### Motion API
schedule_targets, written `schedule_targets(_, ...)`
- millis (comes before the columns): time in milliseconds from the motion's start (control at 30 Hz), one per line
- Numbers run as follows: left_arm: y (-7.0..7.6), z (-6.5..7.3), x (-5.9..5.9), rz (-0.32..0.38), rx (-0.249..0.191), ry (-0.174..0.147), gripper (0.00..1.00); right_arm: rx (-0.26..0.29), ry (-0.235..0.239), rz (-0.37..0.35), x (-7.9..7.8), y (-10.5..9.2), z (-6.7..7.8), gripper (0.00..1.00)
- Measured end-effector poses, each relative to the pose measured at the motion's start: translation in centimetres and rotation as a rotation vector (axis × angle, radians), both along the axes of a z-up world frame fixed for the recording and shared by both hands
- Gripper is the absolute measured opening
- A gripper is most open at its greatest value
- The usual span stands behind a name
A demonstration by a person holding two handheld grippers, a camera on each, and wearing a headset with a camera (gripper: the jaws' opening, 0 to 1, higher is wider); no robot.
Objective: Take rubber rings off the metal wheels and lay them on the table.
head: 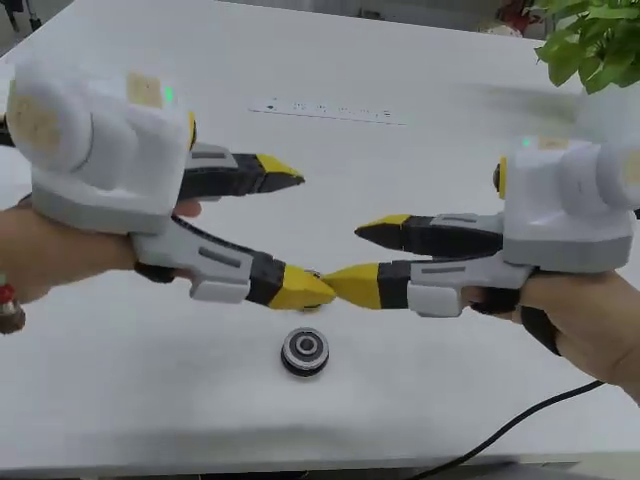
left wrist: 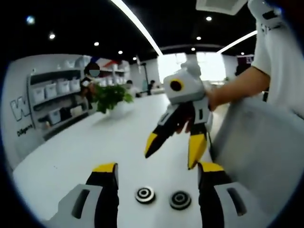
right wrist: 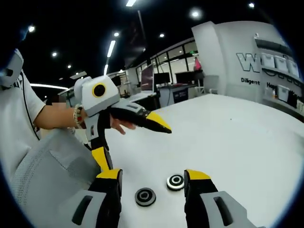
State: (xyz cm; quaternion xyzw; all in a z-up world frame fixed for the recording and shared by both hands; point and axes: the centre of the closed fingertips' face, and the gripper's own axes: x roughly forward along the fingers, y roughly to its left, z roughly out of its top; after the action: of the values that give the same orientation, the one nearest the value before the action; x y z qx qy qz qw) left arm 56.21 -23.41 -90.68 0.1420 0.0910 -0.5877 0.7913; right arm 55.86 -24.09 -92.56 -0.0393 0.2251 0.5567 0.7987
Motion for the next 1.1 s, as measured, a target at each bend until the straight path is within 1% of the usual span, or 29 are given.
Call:
schedule_targets(33,0.1,-0.6,-0.3,-0.001,0.005,0.018,0.67,-0.002,0.008,0.006,-0.2,-0.1,-0.4,0.5)
schedule_targets(67,0.3,-1.3,-0.8,-0.011,0.021,0.036,0.66,-0.005,0.01,0.007,-0.2,-0.2,-0.6,0.46)
schedule_targets(133,0.6,-2.0,-1.1,-0.013,0.032,0.026,0.61,-0.022,0.011,0.022,-0.5,-0.3,-1.3,0.38)
schedule_targets(167,0.9,-2.4,-1.2,-0.014,0.035,0.024,0.59,-0.03,0.013,0.026,-0.5,-0.4,-1.7,0.36)
schedule_targets(200,1.0,-2.8,-1.3,-0.014,0.039,0.032,0.58,-0.05,0.017,0.024,-0.6,-0.6,-2.3,0.36)
schedule_targets(233,1.2,-3.4,-1.3,-0.013,0.048,0.054,0.56,-0.067,0.029,0.024,-0.6,-0.8,-2.8,0.37)
schedule_targets(300,1.4,-4.2,-1.1,0.002,0.056,0.075,0.53,-0.081,0.022,0.043,-1.0,-0.6,-3.3,0.34)
schedule_targets(333,1.3,-4.3,-1.1,0.008,0.039,0.086,0.51,-0.095,0.028,0.061,-1.3,-0.5,-3.7,0.33)
schedule_targets(367,1.0,-4.0,-1.2,0.017,-0.015,0.106,0.48,-0.104,0.033,0.07,-1.6,-0.4,-4.0,0.31)
schedule_targets(400,0.8,-4.0,-1.4,0.011,-0.034,0.119,0.44,-0.114,0.041,0.08,-1.8,-0.3,-4.5,0.31)
schedule_targets(433,0.8,-4.2,-1.5,0.006,-0.032,0.126,0.43,-0.122,0.049,0.085,-2.0,-0.2,-4.7,0.32)
schedule_targets(500,0.7,-4.8,-1.5,0.01,-0.015,0.127,0.42,-0.14,0.059,0.101,-2.4,-0.2,-5.5,0.33)
schedule_targets(533,0.7,-5.3,-1.7,0.005,0.005,0.128,0.42,-0.155,0.063,0.115,-2.8,-0.1,-5.9,0.33)
schedule_targets(567,0.8,-5.7,-1.8,0.001,0.022,0.134,0.42,-0.164,0.058,0.121,-2.9,0.0,-6.1,0.32)
schedule_targets(600,0.8,-6.3,-2.1,-0.003,0.041,0.151,0.4,-0.171,0.054,0.124,-3.0,0.1,-6.3,0.31)
schedule_targets(633,0.7,-6.6,-2.3,-0.009,0.051,0.158,0.39,-0.175,0.053,0.134,-3.1,0.4,-6.6,0.3)
schedule_targets(667,0.6,-6.9,-2.5,-0.014,0.062,0.162,0.38,-0.179,0.052,0.143,-3.3,0.5,-6.8,0.3)
schedule_targets(700,0.5,-7.1,-2.7,-0.019,0.068,0.16,0.37,-0.201,0.046,0.159,-3.5,0.5,-7.2,0.29)
schedule_targets(767,0.3,-7.7,-3.2,-0.041,0.099,0.167,0.35,-0.229,0.029,0.159,-3.3,0.4,-7.8,0.27)
schedule_targets(900,0.1,-8.5,-3.6,-0.056,0.126,0.158,0.33,-0.244,0.034,0.155,-3.3,0.3,-8.4,0.25)
schedule_targets(1000,0.1,-8.8,-3.5,-0.053,0.136,0.16,0.29,-0.269,0.026,0.149,-3.1,0.1,-8.8,0.24)
schedule_targets(1100,0.1,-9.0,-3.2,-0.047,0.134,0.164,0.25,-0.266,0.042,0.143,-3.1,0.1,-9.0,0.24)
